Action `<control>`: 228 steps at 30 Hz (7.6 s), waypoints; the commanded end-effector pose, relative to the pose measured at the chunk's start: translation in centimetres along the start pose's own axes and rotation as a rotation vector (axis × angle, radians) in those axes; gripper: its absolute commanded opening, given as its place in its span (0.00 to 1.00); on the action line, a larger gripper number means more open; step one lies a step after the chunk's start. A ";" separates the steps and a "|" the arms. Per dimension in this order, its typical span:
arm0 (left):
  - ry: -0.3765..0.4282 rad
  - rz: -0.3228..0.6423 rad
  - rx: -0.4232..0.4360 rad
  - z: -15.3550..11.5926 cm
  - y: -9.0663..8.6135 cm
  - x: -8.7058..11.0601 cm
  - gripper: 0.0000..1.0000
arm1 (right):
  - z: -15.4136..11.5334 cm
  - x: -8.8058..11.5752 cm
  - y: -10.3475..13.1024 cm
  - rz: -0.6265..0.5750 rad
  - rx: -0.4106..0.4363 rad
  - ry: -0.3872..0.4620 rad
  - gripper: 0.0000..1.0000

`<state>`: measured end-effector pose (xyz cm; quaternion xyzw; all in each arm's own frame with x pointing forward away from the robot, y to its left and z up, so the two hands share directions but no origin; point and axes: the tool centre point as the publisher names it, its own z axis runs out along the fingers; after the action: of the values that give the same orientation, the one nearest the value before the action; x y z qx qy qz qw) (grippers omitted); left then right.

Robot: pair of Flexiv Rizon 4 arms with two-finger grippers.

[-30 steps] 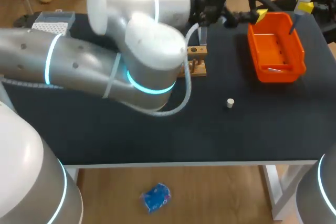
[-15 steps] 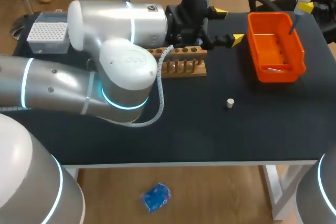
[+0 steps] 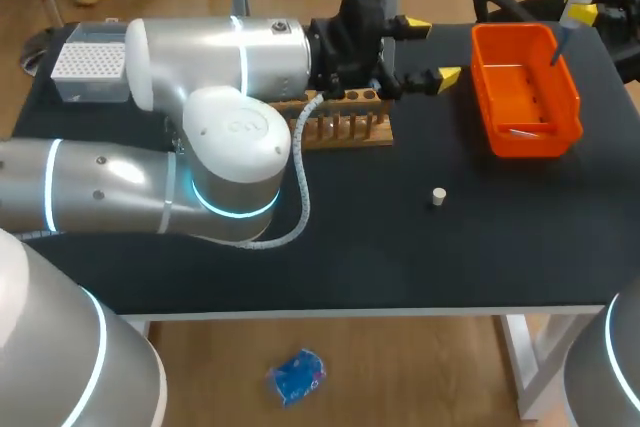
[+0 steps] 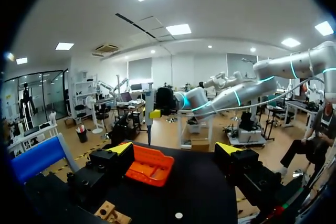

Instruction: Invert the test tube, pick up the pipette, mount the tip to pipette, aspirate from beaker and dispense into the tube, eject the tip, return the pipette, and cap with the stopper.

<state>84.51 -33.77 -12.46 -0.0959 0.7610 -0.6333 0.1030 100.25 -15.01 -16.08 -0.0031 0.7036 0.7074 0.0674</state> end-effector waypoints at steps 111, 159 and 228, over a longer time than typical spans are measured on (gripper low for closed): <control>0.048 0.080 0.117 -9.7 6.8 -2.0 1.00 | 27.4 20.0 -3.6 0.012 0.003 0.470 0.00; 0.048 0.080 0.117 -9.7 6.8 -2.0 1.00 | 30.9 20.1 -3.6 -0.096 -0.056 0.338 0.00; 0.024 0.038 0.151 -8.6 7.3 -2.1 0.11 | 33.7 19.0 -4.3 -0.088 -0.081 0.346 0.00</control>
<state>84.42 -23.43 -17.88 -0.0640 0.7156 -0.6867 0.1106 84.55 20.29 -22.01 -0.1583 0.6748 0.7204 -0.0243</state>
